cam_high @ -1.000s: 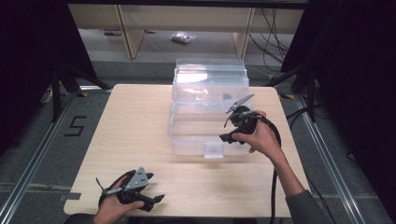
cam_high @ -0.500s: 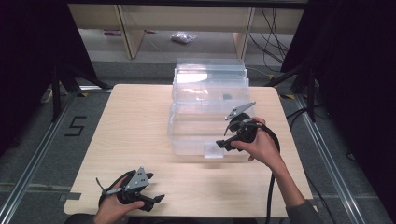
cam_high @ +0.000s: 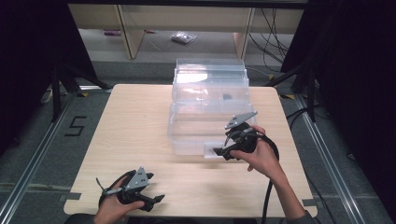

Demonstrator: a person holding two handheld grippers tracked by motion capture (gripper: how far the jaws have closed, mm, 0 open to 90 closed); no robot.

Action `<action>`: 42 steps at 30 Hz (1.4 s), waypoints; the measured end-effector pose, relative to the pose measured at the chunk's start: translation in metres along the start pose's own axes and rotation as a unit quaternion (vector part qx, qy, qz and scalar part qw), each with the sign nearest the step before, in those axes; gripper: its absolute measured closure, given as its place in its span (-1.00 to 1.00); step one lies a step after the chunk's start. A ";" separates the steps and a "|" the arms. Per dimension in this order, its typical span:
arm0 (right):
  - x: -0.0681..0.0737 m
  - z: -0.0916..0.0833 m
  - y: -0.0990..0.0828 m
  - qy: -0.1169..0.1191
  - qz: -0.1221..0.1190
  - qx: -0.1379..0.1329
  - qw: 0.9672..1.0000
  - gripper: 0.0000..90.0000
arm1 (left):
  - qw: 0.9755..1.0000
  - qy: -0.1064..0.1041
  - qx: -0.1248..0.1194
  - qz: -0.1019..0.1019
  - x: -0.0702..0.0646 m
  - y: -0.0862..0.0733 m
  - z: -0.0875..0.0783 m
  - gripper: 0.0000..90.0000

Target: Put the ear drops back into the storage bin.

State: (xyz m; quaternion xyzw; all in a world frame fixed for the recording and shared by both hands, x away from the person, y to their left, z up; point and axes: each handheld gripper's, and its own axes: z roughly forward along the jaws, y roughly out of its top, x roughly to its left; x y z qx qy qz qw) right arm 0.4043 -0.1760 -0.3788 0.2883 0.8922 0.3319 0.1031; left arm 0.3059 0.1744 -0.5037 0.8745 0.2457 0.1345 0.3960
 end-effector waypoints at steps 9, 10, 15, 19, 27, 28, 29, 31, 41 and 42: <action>0.006 -0.006 -0.005 0.000 -0.005 -0.002 1.000 -0.50 | 1.000 0.001 0.002 0.003 0.000 0.000 0.000 -0.67; 0.005 -0.004 -0.006 -0.001 -0.018 -0.012 1.000 -0.50 | 1.000 0.000 -0.002 -0.001 -0.001 0.000 0.000 -0.67; 0.008 -0.005 -0.009 0.006 -0.007 -0.001 1.000 -0.51 | 1.000 0.002 0.002 0.007 0.001 0.000 -0.001 -0.67; 0.009 -0.004 -0.013 0.004 -0.013 -0.007 1.000 -0.51 | 1.000 -0.001 -0.002 0.000 0.000 0.000 0.000 -0.67; 0.012 -0.004 -0.020 0.002 -0.015 -0.025 1.000 -0.51 | 1.000 -0.001 -0.002 0.000 0.000 0.000 0.000 -0.67; 0.012 -0.004 -0.021 0.001 -0.017 -0.024 1.000 -0.51 | 1.000 -0.001 -0.003 -0.001 0.000 0.000 0.000 -0.67; 0.014 -0.004 -0.025 0.003 -0.007 -0.019 1.000 -0.51 | 1.000 -0.001 -0.003 0.000 0.000 0.000 0.000 -0.67; 0.015 -0.002 -0.028 0.000 -0.008 -0.025 1.000 -0.51 | 1.000 0.001 -0.003 0.000 0.000 0.000 0.000 -0.67; 0.019 -0.003 -0.037 -0.003 -0.012 -0.023 1.000 -0.53 | 1.000 -0.001 -0.002 0.000 0.000 0.000 0.000 -0.67; 0.019 -0.001 -0.038 -0.002 -0.011 -0.031 0.999 -0.53 | 1.000 0.001 -0.002 0.000 0.000 0.000 0.000 -0.67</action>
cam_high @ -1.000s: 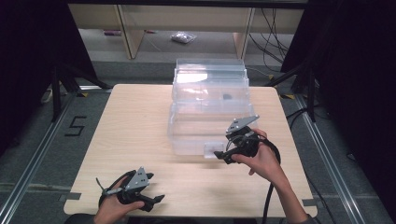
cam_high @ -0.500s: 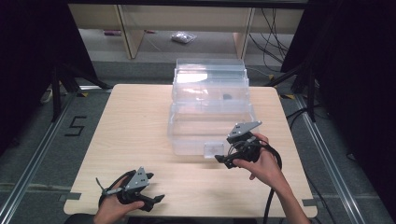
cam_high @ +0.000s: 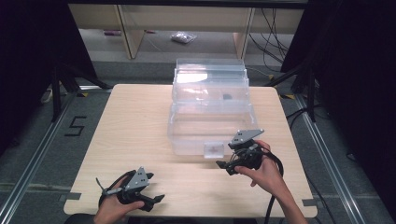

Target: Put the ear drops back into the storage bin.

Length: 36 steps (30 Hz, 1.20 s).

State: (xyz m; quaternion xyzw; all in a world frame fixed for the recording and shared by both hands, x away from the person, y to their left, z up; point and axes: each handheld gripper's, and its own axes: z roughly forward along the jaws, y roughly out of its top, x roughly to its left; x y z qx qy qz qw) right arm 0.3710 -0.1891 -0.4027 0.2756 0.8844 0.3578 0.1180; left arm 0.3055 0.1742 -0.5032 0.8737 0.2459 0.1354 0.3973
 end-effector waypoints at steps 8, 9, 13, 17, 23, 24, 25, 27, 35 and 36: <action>0.006 0.003 -0.009 0.001 0.005 0.006 1.000 -0.53 | 1.000 -0.001 0.000 0.001 0.000 0.000 0.000 -0.67; 0.007 0.005 -0.011 0.005 0.005 0.007 1.000 -0.53 | 1.000 -0.001 0.000 0.001 0.000 0.000 0.000 -0.67; 0.009 0.010 -0.016 0.004 0.004 0.008 1.000 -0.54 | 1.000 -0.001 0.000 0.001 0.000 0.000 0.000 -0.67; 0.012 0.013 -0.020 0.006 0.008 -0.005 1.000 -0.55 | 1.000 -0.001 0.000 0.001 0.000 0.000 0.000 -0.67; 0.013 0.015 -0.029 0.006 0.006 -0.005 1.000 -0.56 | 1.000 0.001 0.000 0.000 0.000 0.000 0.000 -0.67; 0.013 0.015 -0.029 0.006 0.006 -0.005 1.000 -0.56 | 1.000 0.001 0.000 0.000 0.000 0.000 0.000 -0.67; 0.014 0.014 -0.033 0.006 0.010 -0.002 1.000 -0.56 | 1.000 0.001 0.000 0.000 0.000 0.000 0.000 -0.67; 0.013 0.015 -0.035 0.012 0.010 0.001 1.000 -0.56 | 1.000 0.001 0.001 0.001 0.000 0.000 0.000 -0.67; 0.014 0.017 -0.044 0.008 0.016 0.001 1.000 -0.56 | 1.000 0.001 0.000 0.001 0.000 0.000 0.000 -0.67; 0.014 0.017 -0.045 0.013 0.021 0.005 1.000 -0.57 | 1.000 0.001 0.000 0.001 0.000 0.000 0.000 -0.67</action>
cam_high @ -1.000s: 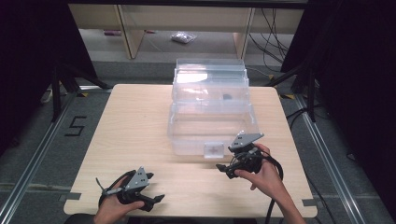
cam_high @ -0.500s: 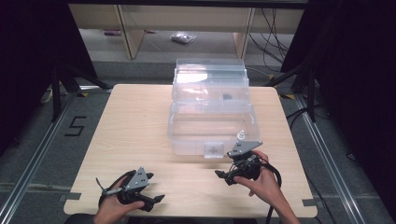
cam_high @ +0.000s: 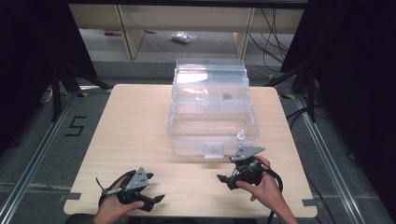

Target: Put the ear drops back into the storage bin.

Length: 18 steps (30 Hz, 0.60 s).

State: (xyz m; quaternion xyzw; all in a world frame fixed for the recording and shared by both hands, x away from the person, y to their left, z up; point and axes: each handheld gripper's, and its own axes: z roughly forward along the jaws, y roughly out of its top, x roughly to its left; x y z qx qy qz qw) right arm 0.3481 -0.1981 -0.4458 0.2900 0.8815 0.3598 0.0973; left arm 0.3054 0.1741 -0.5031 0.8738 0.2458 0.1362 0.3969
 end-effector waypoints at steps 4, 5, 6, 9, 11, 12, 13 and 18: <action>0.000 0.000 -0.004 -0.005 0.006 0.002 1.000 -0.57 | 1.000 0.000 0.000 0.000 0.000 0.000 0.000 -0.67; 0.001 0.000 -0.006 -0.005 0.010 -0.001 1.000 -0.57 | 1.000 0.000 0.000 0.000 0.000 0.000 0.000 -0.67; 0.001 0.000 -0.006 -0.005 0.010 -0.001 1.000 -0.57 | 1.000 0.000 0.000 0.000 0.000 0.000 0.000 -0.67; 0.001 -0.001 -0.009 -0.005 0.011 0.002 1.000 -0.57 | 1.000 0.000 0.000 0.000 0.000 0.000 0.000 -0.67; 0.000 -0.001 -0.013 -0.002 0.006 0.004 1.000 -0.57 | 1.000 -0.001 0.000 0.000 0.000 0.000 0.000 -0.67; 0.000 -0.001 -0.013 -0.002 0.006 0.004 1.000 -0.57 | 1.000 -0.001 0.000 0.000 0.000 0.000 0.000 -0.67; 0.000 0.000 -0.015 -0.003 0.012 0.002 1.000 -0.57 | 1.000 -0.001 -0.001 0.000 0.000 0.000 0.000 -0.67; -0.001 -0.001 -0.023 -0.009 0.025 0.002 1.000 -0.58 | 1.000 -0.001 -0.001 0.000 0.000 0.000 0.000 -0.67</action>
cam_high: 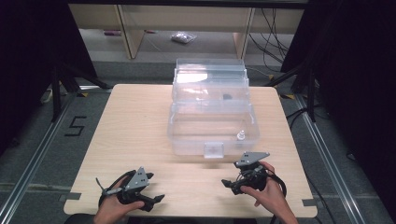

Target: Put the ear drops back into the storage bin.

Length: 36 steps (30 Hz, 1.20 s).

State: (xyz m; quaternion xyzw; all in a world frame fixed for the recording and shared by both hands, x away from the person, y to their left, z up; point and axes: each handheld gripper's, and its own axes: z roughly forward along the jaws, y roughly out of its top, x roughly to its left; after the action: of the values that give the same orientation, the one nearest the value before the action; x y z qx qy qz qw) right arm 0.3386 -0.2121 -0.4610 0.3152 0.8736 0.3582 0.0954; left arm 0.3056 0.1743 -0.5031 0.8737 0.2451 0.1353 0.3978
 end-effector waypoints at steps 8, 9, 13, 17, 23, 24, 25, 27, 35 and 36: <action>-0.002 -0.001 -0.009 0.001 0.002 0.004 1.000 -0.58 | 1.000 0.001 0.001 -0.001 0.000 0.000 0.000 -0.67; -0.003 0.000 -0.011 -0.002 -0.002 0.001 1.000 -0.58 | 1.000 0.001 0.000 -0.002 0.000 0.000 0.000 -0.67; -0.003 -0.001 -0.014 0.005 0.001 0.014 1.000 -0.58 | 1.000 0.000 0.000 -0.002 -0.001 0.000 0.000 -0.67; -0.004 -0.001 -0.019 0.001 -0.004 0.010 1.000 -0.58 | 1.000 0.001 0.001 0.000 0.000 0.000 0.000 -0.67; -0.002 -0.003 -0.026 -0.002 0.025 0.016 1.000 -0.58 | 1.000 0.002 0.002 0.001 0.000 0.000 0.000 -0.67; -0.004 -0.003 -0.027 -0.002 0.009 0.016 1.000 -0.58 | 1.000 0.002 0.003 0.003 0.000 0.000 0.000 -0.67; -0.003 -0.004 -0.028 0.000 0.021 0.019 1.000 -0.58 | 1.000 0.002 0.004 0.003 0.000 0.000 0.000 -0.67; -0.002 -0.002 -0.030 -0.006 0.024 0.014 1.000 -0.58 | 1.000 0.002 0.004 0.003 0.000 0.000 0.000 -0.67; -0.002 -0.001 -0.030 -0.010 0.021 0.023 0.999 -0.59 | 1.000 0.000 -0.001 0.000 -0.001 0.000 0.000 -0.67; -0.003 0.000 -0.030 -0.006 0.011 0.021 1.000 -0.59 | 1.000 -0.002 0.001 -0.001 -0.001 0.000 0.000 -0.67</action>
State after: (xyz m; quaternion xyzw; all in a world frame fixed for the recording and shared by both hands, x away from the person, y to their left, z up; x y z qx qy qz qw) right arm 0.3264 -0.2304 -0.4820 0.3286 0.8768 0.3393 0.0899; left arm 0.3047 0.1737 -0.5033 0.8742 0.2453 0.1330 0.3973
